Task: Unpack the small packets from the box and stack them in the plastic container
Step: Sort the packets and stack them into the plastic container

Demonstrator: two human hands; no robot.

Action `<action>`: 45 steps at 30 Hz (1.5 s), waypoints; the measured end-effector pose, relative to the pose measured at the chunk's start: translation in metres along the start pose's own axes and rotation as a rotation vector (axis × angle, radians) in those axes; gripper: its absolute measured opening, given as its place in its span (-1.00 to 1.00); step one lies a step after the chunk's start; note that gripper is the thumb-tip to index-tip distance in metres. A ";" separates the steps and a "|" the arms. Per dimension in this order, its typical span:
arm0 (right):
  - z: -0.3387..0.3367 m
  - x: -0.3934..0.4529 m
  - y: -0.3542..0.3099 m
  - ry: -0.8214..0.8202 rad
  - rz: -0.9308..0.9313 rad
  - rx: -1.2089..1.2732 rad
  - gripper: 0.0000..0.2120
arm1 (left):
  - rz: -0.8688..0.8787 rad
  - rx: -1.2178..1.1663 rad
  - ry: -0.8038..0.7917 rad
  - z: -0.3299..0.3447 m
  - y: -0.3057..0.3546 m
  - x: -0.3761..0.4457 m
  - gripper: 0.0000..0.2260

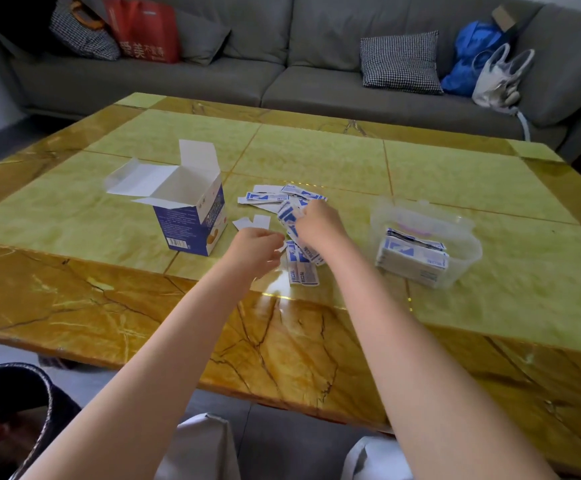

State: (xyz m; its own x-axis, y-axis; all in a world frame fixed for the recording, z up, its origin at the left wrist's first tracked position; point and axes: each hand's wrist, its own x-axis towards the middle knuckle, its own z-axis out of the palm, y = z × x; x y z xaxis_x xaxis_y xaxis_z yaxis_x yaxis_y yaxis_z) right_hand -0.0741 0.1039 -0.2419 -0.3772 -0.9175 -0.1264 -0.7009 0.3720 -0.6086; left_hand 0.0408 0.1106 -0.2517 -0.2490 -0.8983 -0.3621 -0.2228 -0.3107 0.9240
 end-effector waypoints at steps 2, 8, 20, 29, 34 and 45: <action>0.005 0.008 -0.001 -0.023 0.089 -0.087 -0.75 | -0.031 -0.062 -0.024 0.001 0.002 -0.001 -0.83; 0.012 0.015 0.012 -0.080 0.196 -0.199 -0.65 | -0.170 -0.235 -0.086 0.006 0.009 -0.004 -0.71; 0.014 -0.046 0.050 -0.044 0.000 0.280 -0.73 | -0.226 -0.276 -0.162 0.019 0.000 -0.010 -0.83; 0.010 -0.054 0.060 0.018 -0.085 0.467 -0.82 | -0.149 -0.075 -0.061 0.033 -0.003 0.000 -0.94; 0.002 -0.056 0.067 -0.008 -0.010 0.427 -0.60 | -0.036 -0.105 -0.113 0.034 0.000 -0.004 -0.90; -0.009 -0.075 0.075 0.166 -0.456 -0.517 -0.82 | 0.476 0.931 -0.032 0.024 -0.011 -0.015 -0.70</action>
State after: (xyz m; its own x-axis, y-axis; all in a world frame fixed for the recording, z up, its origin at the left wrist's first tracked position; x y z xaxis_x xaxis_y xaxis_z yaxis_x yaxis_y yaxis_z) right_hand -0.1039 0.2015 -0.2714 -0.0356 -0.9794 0.1986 -0.9930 0.0123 -0.1174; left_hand 0.0243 0.1352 -0.2596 -0.5236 -0.8520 -0.0013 -0.7295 0.4476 0.5171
